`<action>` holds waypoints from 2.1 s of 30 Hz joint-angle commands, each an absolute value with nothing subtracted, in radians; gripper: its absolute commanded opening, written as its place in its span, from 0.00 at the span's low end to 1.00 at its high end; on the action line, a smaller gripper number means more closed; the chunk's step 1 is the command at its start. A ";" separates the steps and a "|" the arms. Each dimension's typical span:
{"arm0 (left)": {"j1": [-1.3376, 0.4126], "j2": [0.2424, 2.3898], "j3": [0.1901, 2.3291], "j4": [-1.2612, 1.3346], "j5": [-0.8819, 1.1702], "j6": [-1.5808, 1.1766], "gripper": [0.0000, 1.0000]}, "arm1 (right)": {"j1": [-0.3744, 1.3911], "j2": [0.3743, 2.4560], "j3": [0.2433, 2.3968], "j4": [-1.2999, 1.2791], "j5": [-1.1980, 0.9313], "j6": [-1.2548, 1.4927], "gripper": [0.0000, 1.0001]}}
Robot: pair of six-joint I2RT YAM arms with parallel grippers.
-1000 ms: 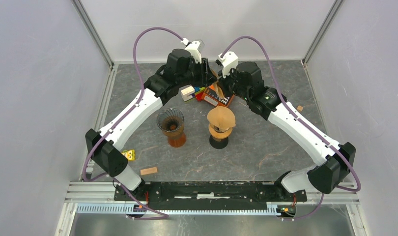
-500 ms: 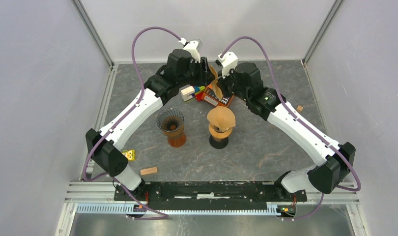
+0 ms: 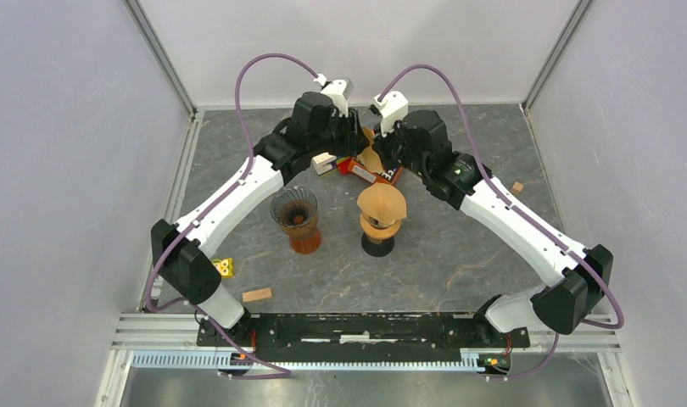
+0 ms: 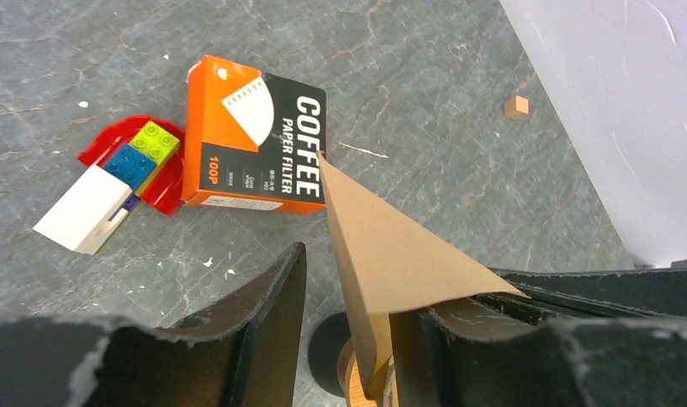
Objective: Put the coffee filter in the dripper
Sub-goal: Adjust the coffee filter, then place the coffee filter in the coffee dripper.
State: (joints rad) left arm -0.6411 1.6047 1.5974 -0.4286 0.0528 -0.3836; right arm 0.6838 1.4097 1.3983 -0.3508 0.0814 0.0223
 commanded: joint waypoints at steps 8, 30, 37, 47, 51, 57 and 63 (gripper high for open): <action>-0.640 1.544 1.554 -0.357 0.118 -0.363 0.16 | 0.689 1.393 1.412 -0.303 0.154 0.011 0.00; -0.631 1.471 1.517 -0.396 0.073 -0.255 0.02 | 0.717 1.389 1.400 -0.281 0.258 -0.129 0.00; -0.628 1.449 1.507 -0.404 0.059 -0.220 0.02 | 0.721 1.374 1.393 -0.279 0.172 -0.128 0.09; -0.589 1.396 1.526 -0.527 0.054 -0.203 0.02 | 0.720 1.386 1.437 -0.310 -0.128 -0.110 0.42; -0.585 1.380 1.556 -0.639 0.059 -0.141 0.03 | 0.721 1.392 1.443 -0.311 -0.276 -0.138 0.51; -0.585 1.341 1.587 -0.787 0.070 -0.063 0.02 | 0.725 1.388 1.447 -0.315 -0.510 -0.235 0.55; -0.551 1.300 1.633 -0.960 0.142 -0.022 0.02 | 0.735 1.353 1.459 -0.385 -0.650 -0.367 0.57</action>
